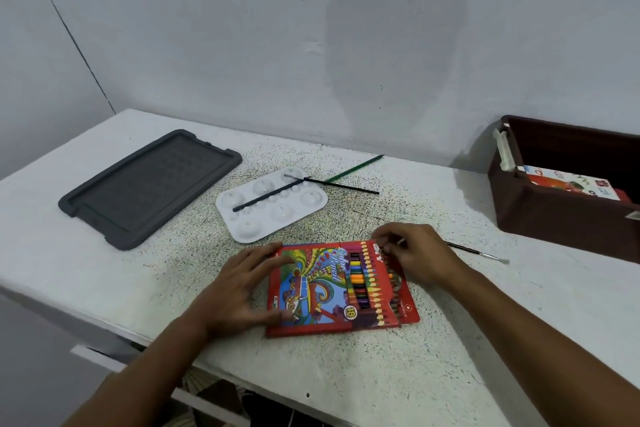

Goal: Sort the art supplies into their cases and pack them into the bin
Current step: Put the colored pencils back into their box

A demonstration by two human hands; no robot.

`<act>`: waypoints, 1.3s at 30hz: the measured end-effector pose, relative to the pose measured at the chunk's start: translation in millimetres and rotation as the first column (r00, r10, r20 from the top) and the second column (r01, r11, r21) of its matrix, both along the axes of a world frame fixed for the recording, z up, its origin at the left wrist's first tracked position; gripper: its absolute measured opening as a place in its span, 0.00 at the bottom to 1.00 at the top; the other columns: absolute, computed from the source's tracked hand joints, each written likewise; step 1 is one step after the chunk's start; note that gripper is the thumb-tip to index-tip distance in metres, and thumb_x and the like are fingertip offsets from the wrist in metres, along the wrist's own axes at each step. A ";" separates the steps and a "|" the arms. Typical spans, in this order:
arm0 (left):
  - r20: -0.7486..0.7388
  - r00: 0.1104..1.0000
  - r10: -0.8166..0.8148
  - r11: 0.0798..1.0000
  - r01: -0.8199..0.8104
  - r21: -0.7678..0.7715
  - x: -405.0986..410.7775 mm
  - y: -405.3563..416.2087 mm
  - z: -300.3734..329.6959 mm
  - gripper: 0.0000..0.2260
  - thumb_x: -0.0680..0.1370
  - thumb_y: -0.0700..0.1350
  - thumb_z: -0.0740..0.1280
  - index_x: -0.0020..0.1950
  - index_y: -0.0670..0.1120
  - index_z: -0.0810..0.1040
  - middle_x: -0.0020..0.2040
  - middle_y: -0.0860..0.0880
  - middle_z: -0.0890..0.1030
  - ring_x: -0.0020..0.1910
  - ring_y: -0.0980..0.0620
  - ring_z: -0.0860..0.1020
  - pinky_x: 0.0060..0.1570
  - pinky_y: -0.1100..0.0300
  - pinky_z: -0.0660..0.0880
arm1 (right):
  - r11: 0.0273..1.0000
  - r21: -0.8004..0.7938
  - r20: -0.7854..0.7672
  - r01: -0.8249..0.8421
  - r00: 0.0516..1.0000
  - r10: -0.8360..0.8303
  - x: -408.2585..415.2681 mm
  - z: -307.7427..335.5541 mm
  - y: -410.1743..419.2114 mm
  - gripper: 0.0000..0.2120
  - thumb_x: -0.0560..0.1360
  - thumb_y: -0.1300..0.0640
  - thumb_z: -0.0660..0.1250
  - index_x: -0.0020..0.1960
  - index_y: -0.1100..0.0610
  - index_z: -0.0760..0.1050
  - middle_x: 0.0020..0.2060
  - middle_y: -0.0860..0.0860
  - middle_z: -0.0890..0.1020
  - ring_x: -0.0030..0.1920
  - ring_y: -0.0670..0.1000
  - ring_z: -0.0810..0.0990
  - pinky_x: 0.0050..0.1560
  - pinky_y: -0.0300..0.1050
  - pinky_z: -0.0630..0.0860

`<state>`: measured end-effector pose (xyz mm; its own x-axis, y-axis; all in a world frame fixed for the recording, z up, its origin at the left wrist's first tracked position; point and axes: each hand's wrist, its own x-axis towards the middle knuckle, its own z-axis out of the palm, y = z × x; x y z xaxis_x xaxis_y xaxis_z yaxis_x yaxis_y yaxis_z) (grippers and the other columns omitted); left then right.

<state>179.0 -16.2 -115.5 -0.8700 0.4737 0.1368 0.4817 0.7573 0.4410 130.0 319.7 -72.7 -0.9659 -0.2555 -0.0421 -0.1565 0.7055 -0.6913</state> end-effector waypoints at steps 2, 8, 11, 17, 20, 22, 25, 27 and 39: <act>0.016 1.000 0.020 0.996 -0.021 0.083 -2.5 0.2 0.7 0.31 0.70 0.75 0.58 0.71 0.66 0.62 0.74 0.62 0.60 0.72 0.61 0.59 0.70 0.53 0.60 | 1.000 -0.014 -0.019 0.004 1.000 -0.005 -7.8 3.4 0.2 0.10 0.79 0.59 0.64 0.57 0.48 0.78 0.51 0.45 0.81 0.50 0.42 0.78 0.41 0.34 0.74; 0.018 0.995 0.094 0.967 -0.095 0.234 -3.7 0.3 -1.6 0.26 0.73 0.69 0.61 0.68 0.60 0.69 0.69 0.60 0.69 0.67 0.65 0.65 0.65 0.58 0.69 | 0.954 0.299 -0.247 0.039 0.968 0.037 -70.7 13.1 -9.6 0.14 0.79 0.64 0.62 0.62 0.56 0.78 0.60 0.53 0.79 0.55 0.52 0.77 0.52 0.43 0.70; 0.000 0.994 0.108 0.963 -0.105 0.247 -2.4 1.3 -1.4 0.24 0.76 0.67 0.59 0.68 0.58 0.70 0.68 0.58 0.71 0.67 0.61 0.69 0.65 0.57 0.70 | 0.894 0.444 -0.262 0.056 0.962 0.070 -110.3 13.9 -13.4 0.18 0.78 0.65 0.61 0.66 0.55 0.74 0.67 0.54 0.74 0.66 0.56 0.72 0.63 0.46 0.68; 0.017 0.990 0.142 0.955 -0.141 0.263 -4.1 0.6 -1.3 0.23 0.77 0.64 0.59 0.70 0.57 0.69 0.66 0.59 0.72 0.64 0.64 0.70 0.61 0.58 0.73 | 0.834 0.551 -0.226 -0.026 0.958 0.179 -162.7 14.2 -26.6 0.24 0.76 0.69 0.62 0.70 0.58 0.69 0.69 0.56 0.71 0.66 0.59 0.71 0.63 0.51 0.71; 0.010 0.991 0.134 0.954 -0.132 0.268 -5.2 0.4 -1.5 0.22 0.78 0.61 0.60 0.70 0.56 0.69 0.66 0.57 0.73 0.64 0.61 0.71 0.61 0.57 0.73 | 0.810 0.585 -0.182 -0.044 0.966 0.184 -178.3 4.8 -27.7 0.25 0.75 0.68 0.61 0.71 0.58 0.67 0.67 0.56 0.72 0.64 0.61 0.72 0.61 0.54 0.73; -0.001 0.991 0.133 0.957 -0.128 0.259 -5.7 0.3 -1.8 0.22 0.78 0.60 0.62 0.70 0.54 0.69 0.66 0.56 0.73 0.65 0.60 0.71 0.61 0.57 0.73 | 0.802 0.597 -0.187 -0.018 0.969 0.161 -182.9 -1.0 -27.6 0.23 0.75 0.67 0.61 0.70 0.56 0.69 0.66 0.57 0.73 0.62 0.61 0.72 0.59 0.55 0.74; -0.026 0.992 0.125 0.962 -0.114 0.249 -6.2 0.9 -2.2 0.22 0.77 0.58 0.63 0.69 0.51 0.71 0.66 0.54 0.74 0.65 0.59 0.71 0.61 0.57 0.72 | 0.824 0.564 -0.230 0.060 0.969 0.087 -181.9 -4.7 -27.0 0.18 0.77 0.64 0.62 0.65 0.55 0.74 0.60 0.57 0.73 0.58 0.60 0.72 0.54 0.54 0.75; -0.036 0.993 0.113 0.965 -0.101 0.244 -6.0 2.1 -1.4 0.22 0.78 0.57 0.63 0.69 0.50 0.71 0.66 0.54 0.74 0.65 0.59 0.71 0.61 0.57 0.72 | 0.827 0.552 -0.261 0.105 0.964 0.051 -180.2 -6.1 -23.4 0.15 0.76 0.65 0.64 0.62 0.55 0.75 0.57 0.57 0.73 0.58 0.60 0.71 0.51 0.52 0.74; -0.059 0.993 0.097 0.986 -0.088 0.141 -4.6 2.7 1.5 0.33 0.69 0.69 0.69 0.69 0.56 0.70 0.70 0.58 0.69 0.69 0.60 0.66 0.66 0.51 0.69 | 0.902 0.327 -0.413 0.283 0.901 -0.133 -121.9 -0.6 23.1 0.09 0.79 0.61 0.62 0.54 0.52 0.79 0.52 0.54 0.79 0.55 0.60 0.73 0.52 0.52 0.66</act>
<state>174.3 -13.4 -114.0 -0.8961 0.3641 0.2537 0.4438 0.7341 0.5140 8.1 342.8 -73.3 -0.9562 -0.0847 0.2801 -0.1690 0.9412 -0.2924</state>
